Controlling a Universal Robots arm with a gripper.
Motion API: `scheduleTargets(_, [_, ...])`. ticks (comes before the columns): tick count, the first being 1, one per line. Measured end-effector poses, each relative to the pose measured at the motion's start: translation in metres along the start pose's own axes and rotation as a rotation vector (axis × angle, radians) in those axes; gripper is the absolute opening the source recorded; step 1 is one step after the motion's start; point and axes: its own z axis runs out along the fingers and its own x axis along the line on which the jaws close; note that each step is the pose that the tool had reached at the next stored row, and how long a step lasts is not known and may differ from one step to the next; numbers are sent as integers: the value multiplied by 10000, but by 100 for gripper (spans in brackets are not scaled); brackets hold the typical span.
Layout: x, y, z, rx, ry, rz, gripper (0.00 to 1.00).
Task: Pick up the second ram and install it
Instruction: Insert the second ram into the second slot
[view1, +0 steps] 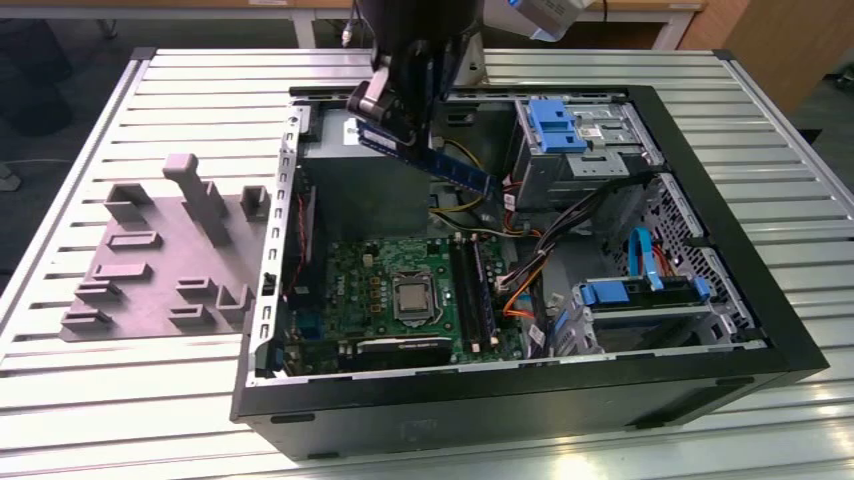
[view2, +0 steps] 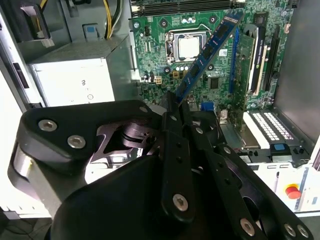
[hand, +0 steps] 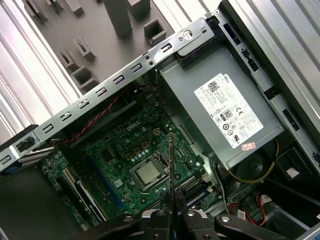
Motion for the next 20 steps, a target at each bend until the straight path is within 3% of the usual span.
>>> scheduleTargets(5, [0,0,2,14,-17,646,14])
scheduleTargets(20, [0,-1,15,78,-79,3286,14])
